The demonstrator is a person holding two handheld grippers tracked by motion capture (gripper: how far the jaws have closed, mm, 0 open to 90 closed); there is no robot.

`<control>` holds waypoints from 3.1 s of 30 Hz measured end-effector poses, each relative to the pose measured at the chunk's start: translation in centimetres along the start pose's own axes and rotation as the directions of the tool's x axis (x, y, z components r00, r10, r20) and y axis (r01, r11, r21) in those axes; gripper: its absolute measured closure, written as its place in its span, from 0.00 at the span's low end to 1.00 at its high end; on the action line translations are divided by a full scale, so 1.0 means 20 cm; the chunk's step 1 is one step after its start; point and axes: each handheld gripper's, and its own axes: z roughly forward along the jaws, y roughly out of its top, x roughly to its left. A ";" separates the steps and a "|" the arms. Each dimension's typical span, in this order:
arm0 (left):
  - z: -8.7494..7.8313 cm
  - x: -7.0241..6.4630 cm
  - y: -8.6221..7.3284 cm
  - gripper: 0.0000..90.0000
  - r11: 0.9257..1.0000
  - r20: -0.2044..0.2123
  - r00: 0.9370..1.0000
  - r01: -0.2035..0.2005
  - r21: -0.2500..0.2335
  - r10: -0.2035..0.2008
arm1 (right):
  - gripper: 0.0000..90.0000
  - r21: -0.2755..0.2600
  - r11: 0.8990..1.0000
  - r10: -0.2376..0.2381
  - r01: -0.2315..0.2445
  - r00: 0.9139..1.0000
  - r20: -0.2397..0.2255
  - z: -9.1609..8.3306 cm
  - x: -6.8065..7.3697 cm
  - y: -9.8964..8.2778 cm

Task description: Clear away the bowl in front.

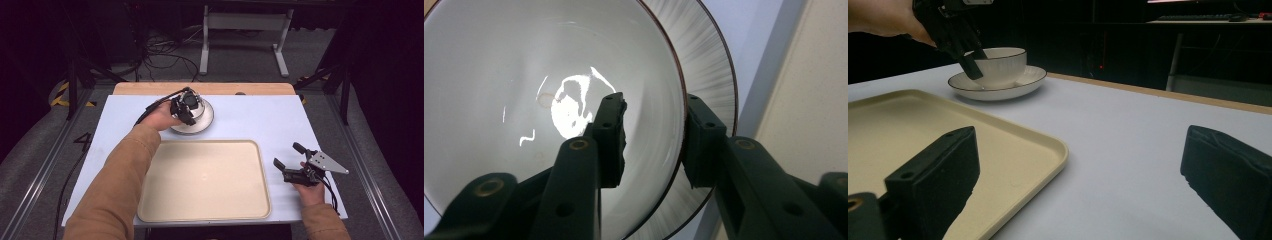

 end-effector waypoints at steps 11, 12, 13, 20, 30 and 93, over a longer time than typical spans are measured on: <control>0.01 -0.01 0.01 0.90 0.999 0.018 0.999 -0.035 0.021 0.034 | 0.04 0.000 1.000 0.002 -0.002 1.000 0.001 0.00 0.00 0.00; 0.01 -0.01 0.02 0.92 0.999 0.020 0.999 -0.047 0.027 0.047 | 0.04 0.000 1.000 0.002 -0.002 1.000 0.001 0.00 0.00 0.00; 0.01 -0.02 0.02 0.93 0.998 0.016 0.999 -0.051 0.029 0.050 | 0.04 -0.001 1.000 0.003 -0.003 1.000 0.001 0.00 0.00 0.00; 0.01 -0.02 0.02 0.94 0.999 0.008 0.999 -0.049 0.024 0.048 | 0.04 0.000 1.000 0.001 -0.001 1.000 0.001 0.00 0.00 0.00; 0.01 -0.04 0.04 0.94 0.997 -0.007 0.998 -0.056 0.046 0.056 | 0.04 0.001 1.000 0.000 0.000 1.000 0.000 0.00 0.00 0.00; -0.59 -0.32 0.04 0.94 0.966 0.001 0.966 -0.257 -0.023 0.257 | 0.04 0.008 1.000 0.000 0.000 1.000 -0.002 0.00 0.00 0.00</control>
